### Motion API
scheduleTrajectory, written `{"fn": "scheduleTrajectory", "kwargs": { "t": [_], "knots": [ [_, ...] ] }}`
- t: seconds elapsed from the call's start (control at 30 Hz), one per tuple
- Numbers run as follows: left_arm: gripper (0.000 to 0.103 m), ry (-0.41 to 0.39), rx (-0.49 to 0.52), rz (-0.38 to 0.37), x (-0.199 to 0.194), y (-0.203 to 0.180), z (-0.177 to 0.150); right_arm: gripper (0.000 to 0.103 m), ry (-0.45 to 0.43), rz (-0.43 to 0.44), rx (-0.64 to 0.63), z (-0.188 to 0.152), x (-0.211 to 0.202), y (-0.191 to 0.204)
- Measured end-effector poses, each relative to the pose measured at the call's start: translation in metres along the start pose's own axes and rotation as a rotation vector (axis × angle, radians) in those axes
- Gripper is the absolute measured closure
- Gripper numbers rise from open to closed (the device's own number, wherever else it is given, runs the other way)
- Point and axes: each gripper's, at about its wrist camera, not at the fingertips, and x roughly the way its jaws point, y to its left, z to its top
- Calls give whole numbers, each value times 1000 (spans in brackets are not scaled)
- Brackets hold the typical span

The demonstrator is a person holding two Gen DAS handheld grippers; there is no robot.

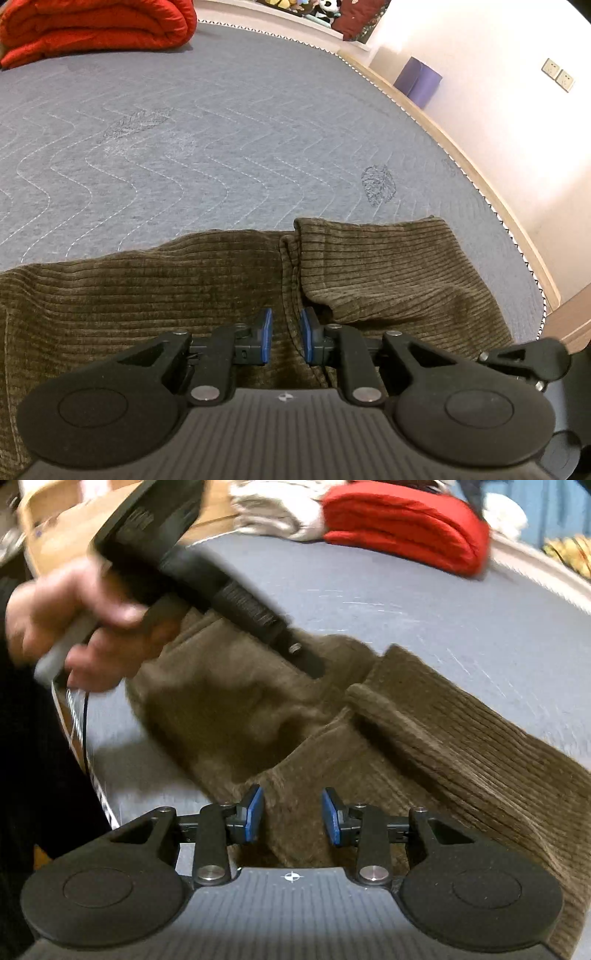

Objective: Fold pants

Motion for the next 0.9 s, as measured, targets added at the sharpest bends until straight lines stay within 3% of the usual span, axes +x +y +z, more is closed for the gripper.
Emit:
{"fn": "scheduleTrajectory", "kwargs": {
  "t": [0.17,0.33,0.4,0.43,0.57,0.63,0.73,0.83,0.9],
  "knots": [
    [85,11,8,9,4,0,0,59,0,36,6,-3,14,-1],
    [85,25,21,17,10,-1,-1,57,13,38,-105,2,23,9],
    [85,23,21,22,10,0,0,63,11,35,-127,4,23,9],
    [85,20,19,22,10,0,0,80,6,45,-119,6,21,6],
    [84,3,20,22,5,1,2,83,-109,64,-92,18,-11,-6],
    [84,0,23,21,4,0,2,83,-157,113,-100,20,-28,-9],
    [84,8,19,18,6,1,2,82,-82,168,-211,7,-24,1],
    [84,15,7,8,8,1,3,76,-9,92,-327,-8,-4,18],
    [82,20,-6,-7,9,1,3,65,-5,75,-347,-11,1,23]
  ]
}}
